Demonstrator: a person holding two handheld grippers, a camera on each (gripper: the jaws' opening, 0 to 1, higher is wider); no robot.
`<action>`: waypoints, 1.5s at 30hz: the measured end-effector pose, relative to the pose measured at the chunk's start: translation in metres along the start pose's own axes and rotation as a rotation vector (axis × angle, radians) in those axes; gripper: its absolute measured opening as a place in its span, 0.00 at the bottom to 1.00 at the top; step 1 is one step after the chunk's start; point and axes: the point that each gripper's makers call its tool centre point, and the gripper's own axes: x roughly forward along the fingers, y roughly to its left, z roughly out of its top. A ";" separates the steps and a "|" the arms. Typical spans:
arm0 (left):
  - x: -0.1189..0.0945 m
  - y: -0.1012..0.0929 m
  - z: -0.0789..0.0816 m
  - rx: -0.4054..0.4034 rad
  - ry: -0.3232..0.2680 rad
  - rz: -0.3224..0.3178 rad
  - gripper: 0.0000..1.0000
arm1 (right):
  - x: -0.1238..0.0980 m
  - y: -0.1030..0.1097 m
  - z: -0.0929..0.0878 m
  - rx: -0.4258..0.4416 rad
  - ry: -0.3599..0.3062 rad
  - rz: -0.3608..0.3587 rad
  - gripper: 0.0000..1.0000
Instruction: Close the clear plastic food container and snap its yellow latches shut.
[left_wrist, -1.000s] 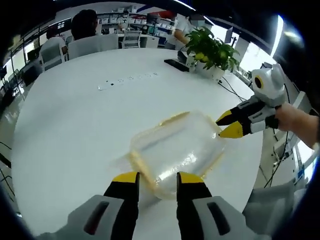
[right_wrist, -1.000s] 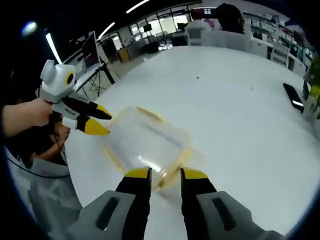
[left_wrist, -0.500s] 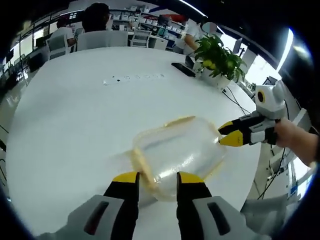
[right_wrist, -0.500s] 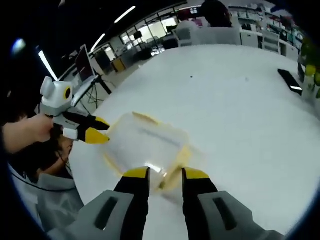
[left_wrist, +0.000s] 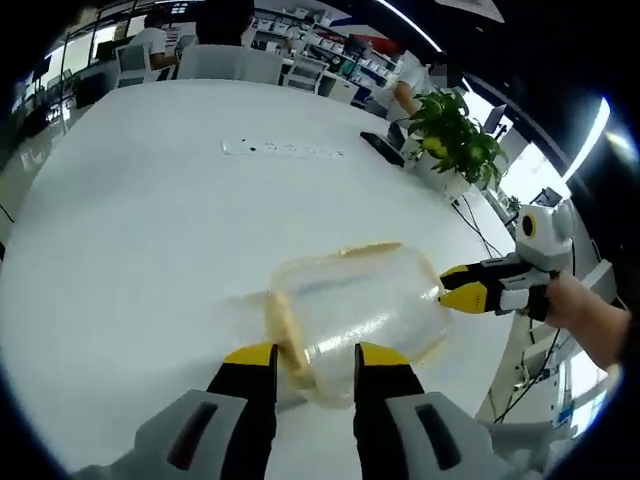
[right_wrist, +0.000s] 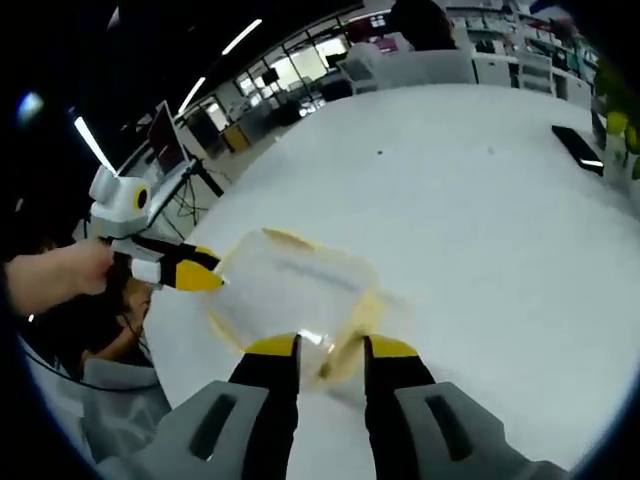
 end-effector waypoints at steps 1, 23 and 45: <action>0.000 0.000 0.000 -0.001 0.002 -0.001 0.22 | 0.000 0.000 -0.001 0.022 0.004 0.000 0.21; -0.007 0.008 -0.001 -0.067 -0.025 -0.020 0.17 | 0.003 0.006 0.003 0.160 -0.004 0.016 0.17; -0.006 0.001 -0.004 0.038 0.041 -0.051 0.22 | -0.002 0.010 -0.004 0.042 -0.010 -0.004 0.21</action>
